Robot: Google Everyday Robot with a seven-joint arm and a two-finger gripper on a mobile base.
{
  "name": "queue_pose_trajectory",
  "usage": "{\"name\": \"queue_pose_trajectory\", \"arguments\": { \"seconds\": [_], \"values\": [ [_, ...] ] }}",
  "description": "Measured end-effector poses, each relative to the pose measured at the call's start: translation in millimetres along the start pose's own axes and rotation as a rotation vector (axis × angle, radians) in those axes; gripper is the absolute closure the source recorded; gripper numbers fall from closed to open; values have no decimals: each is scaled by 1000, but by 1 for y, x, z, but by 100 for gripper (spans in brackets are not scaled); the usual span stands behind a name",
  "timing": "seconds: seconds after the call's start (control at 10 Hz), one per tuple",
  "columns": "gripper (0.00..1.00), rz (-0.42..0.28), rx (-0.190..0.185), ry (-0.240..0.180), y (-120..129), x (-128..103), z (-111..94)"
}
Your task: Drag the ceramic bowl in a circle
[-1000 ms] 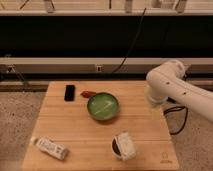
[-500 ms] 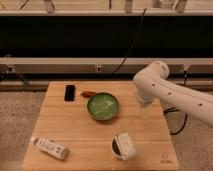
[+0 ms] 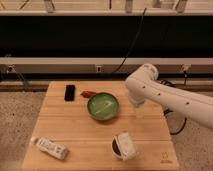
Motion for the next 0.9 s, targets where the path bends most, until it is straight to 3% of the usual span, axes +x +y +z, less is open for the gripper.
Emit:
{"name": "queue_pose_trajectory", "arguments": {
  "seconds": [0.2,0.5,0.9],
  "values": [
    [20,-48,6,-10,-10,-20,7],
    [20,-93,10,-17,-12,-26,16],
    [20,-165,12,-34,-19,-49,24]
  ]
}}
